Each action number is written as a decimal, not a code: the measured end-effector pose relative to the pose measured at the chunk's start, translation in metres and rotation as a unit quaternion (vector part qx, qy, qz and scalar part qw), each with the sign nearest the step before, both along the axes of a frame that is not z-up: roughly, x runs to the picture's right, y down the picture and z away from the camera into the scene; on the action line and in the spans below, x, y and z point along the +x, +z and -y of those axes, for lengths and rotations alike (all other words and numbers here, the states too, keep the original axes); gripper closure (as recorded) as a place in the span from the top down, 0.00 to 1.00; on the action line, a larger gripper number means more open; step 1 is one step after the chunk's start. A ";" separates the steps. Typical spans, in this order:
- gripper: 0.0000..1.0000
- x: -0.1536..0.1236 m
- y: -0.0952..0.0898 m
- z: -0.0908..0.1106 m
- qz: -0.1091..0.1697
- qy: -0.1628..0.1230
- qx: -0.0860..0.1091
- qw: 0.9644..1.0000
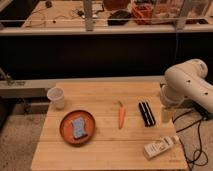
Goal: Place the eraser in the ceramic cup
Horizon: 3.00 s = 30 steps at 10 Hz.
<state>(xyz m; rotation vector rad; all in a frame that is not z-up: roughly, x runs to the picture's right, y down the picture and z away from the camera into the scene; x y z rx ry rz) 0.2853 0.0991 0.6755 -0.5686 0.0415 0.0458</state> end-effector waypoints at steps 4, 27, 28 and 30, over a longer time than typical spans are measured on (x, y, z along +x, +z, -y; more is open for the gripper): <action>0.80 0.000 0.000 0.000 0.000 0.000 0.000 1.000; 0.80 -0.028 0.059 0.003 0.059 -0.087 0.010 0.994; 0.80 -0.029 0.065 -0.001 0.063 -0.093 0.011 0.994; 0.80 -0.032 0.071 -0.001 0.071 -0.105 0.013 0.992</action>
